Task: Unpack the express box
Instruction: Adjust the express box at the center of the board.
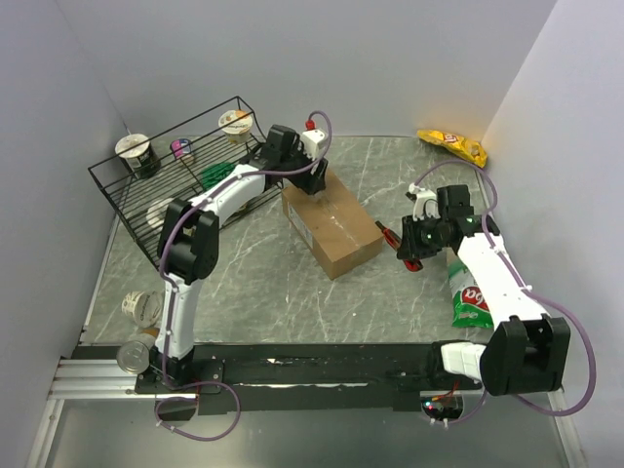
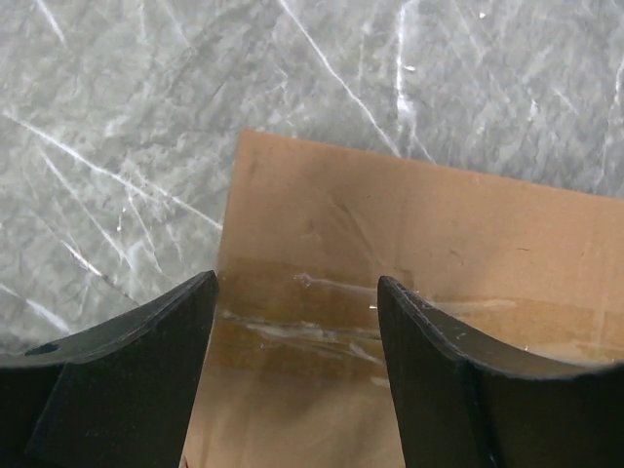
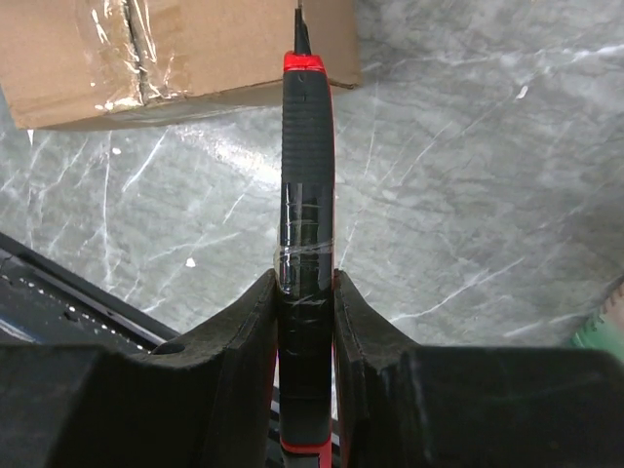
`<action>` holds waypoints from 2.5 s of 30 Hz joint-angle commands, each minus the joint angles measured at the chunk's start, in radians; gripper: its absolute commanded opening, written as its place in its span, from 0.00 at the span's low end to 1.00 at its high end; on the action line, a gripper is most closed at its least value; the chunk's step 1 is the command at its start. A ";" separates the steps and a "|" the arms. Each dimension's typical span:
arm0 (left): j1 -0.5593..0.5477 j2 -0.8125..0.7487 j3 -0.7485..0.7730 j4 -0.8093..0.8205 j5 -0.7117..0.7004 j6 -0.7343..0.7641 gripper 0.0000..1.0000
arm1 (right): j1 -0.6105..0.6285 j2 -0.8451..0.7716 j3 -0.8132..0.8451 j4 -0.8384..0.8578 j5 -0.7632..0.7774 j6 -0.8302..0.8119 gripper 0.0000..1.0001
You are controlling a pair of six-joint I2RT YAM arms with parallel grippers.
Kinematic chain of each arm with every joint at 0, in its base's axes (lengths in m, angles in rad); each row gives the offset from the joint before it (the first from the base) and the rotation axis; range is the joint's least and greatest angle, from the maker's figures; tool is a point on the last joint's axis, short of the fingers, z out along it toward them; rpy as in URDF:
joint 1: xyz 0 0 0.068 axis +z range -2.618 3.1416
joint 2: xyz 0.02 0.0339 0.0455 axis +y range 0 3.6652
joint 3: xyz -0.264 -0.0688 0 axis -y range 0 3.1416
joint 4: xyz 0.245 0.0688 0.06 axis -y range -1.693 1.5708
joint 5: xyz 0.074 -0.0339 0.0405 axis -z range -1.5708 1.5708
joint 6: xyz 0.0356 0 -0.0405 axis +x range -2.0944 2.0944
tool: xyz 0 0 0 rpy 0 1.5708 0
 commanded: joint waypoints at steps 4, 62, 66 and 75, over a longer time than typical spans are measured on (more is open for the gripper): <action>0.016 -0.143 -0.176 -0.027 0.032 -0.094 0.70 | -0.007 0.111 0.111 0.029 0.012 0.034 0.00; 0.100 -0.349 -0.436 -0.064 -0.185 -0.054 0.78 | 0.010 0.236 0.139 -0.028 0.013 0.277 0.00; 0.094 -0.278 -0.413 -0.043 -0.165 -0.070 0.78 | 0.010 0.233 0.131 -0.022 0.007 0.284 0.00; 0.071 -0.257 -0.357 -0.055 -0.314 -0.044 0.80 | 0.017 0.197 0.101 -0.010 0.016 0.290 0.00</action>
